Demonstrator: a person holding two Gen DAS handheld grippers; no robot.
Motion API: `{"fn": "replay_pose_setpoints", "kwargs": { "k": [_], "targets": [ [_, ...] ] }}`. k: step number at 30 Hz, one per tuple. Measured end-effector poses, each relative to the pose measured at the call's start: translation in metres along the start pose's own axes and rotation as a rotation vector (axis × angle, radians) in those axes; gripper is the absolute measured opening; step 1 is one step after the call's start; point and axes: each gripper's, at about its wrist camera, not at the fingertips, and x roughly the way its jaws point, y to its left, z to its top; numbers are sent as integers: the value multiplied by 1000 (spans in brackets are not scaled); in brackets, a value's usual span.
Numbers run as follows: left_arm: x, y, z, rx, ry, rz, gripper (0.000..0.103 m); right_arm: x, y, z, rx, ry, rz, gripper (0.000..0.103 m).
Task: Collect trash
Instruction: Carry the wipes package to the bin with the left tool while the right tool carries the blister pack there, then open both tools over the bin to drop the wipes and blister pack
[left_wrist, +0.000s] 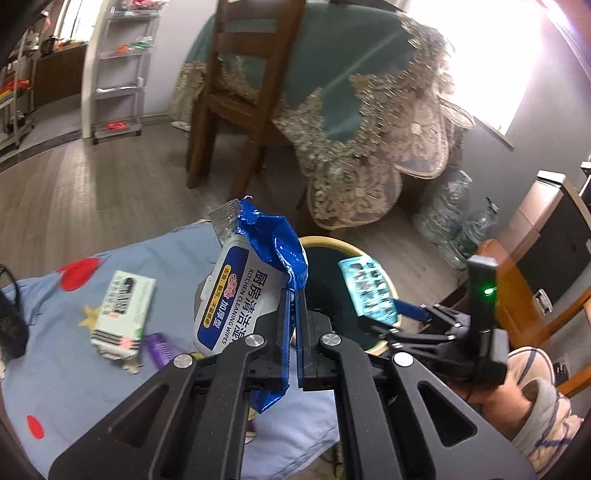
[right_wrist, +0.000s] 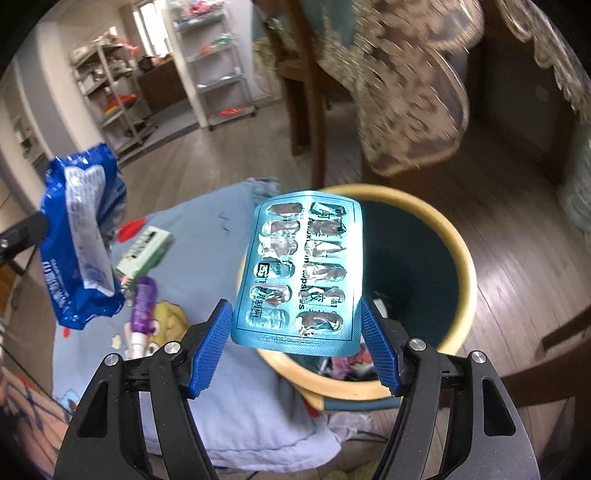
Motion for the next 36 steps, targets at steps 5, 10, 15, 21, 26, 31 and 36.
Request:
{"fn": "replay_pose_setpoints", "kwargs": {
  "k": [5,10,15,21,26,31,36],
  "targets": [
    [23,-15,3,7,32,-28,2,14,-11,-6,43,38,-25,70],
    [44,-15,6,-15,60,-40,2,30,-19,-7,79,74,-49,71],
    [60,-10,8,-32,85,-55,2,42,-25,-8,125,106,-52,71],
    [72,-12,10,-55,98,-91,2,36,-27,-5,149,87,-47,75],
    [84,-23,13,-54,104,-135,2,6,-38,2,230,-3,-53,77],
    [103,-32,19,-69,106,-191,2,-27,-63,6,370,-107,-57,80],
    [134,-44,21,-87,140,-232,2,-35,-81,1,455,-137,-63,81]
  ]
}}
